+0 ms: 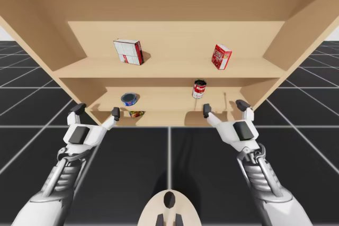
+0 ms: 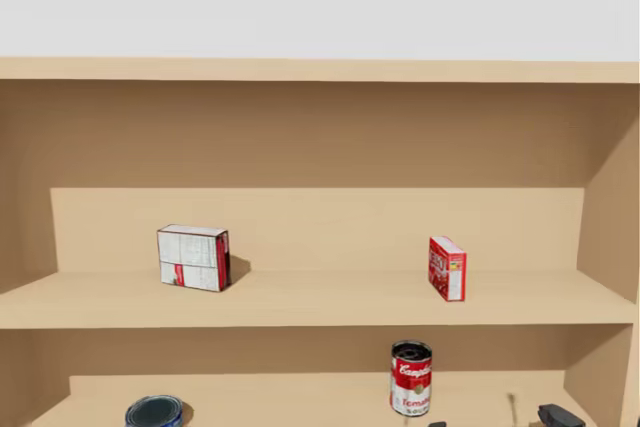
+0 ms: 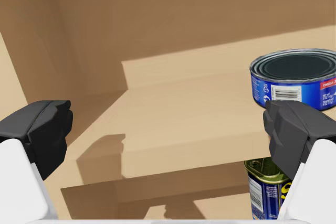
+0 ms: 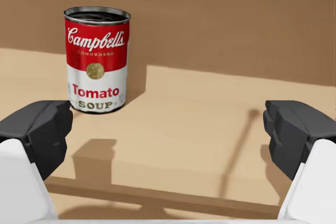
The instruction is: Find the gelatin box on the shelf and bring it to me.
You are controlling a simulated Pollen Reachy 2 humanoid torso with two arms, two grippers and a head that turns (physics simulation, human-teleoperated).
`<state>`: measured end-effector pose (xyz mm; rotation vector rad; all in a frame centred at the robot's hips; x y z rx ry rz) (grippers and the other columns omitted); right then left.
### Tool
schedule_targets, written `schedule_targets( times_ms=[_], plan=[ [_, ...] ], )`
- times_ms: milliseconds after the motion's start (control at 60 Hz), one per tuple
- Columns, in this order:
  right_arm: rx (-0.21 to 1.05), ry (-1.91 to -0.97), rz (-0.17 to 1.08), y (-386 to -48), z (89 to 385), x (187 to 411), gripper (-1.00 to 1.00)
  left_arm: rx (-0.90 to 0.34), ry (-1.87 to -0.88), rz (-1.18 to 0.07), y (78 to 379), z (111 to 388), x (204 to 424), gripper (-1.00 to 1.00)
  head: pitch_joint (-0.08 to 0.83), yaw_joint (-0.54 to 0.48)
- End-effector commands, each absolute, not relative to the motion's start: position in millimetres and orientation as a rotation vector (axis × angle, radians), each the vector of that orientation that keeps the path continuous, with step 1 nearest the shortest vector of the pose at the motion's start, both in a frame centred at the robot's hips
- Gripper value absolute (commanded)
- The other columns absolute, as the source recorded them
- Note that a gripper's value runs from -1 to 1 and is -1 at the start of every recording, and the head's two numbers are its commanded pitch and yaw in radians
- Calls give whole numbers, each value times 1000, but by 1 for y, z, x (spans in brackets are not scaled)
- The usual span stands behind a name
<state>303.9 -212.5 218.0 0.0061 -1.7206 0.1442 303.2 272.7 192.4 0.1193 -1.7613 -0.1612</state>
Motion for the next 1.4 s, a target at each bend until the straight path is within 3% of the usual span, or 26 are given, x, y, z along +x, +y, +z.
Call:
schedule_targets(
  times_ms=[17,283,550,833,1017,1217,1400],
  plan=[
    [-27,-1729,93,-210,215,302,-1000,119,-1761,-161,273,192,303,-1000,1,-27],
    [24,-1712,112,-210,217,304,-1000,119,-1761,-161,273,192,303,-1000,45,-47],
    [30,-1718,98,-211,217,304,-1000,118,-1763,-164,273,193,303,-1000,139,-220],
    [62,-1720,97,-211,222,302,-1000,117,-1764,-163,274,193,304,-1000,162,-299],
    [62,-1729,114,-211,253,273,-1000,118,-1762,-147,276,195,304,-1000,167,-293],
    [72,-1737,193,-206,307,232,-1000,116,-1760,-144,278,195,305,-1000,169,-279],
    [74,-1761,233,-200,339,225,-1000,114,-1759,-138,279,196,304,-1000,163,-273]
  ],
)
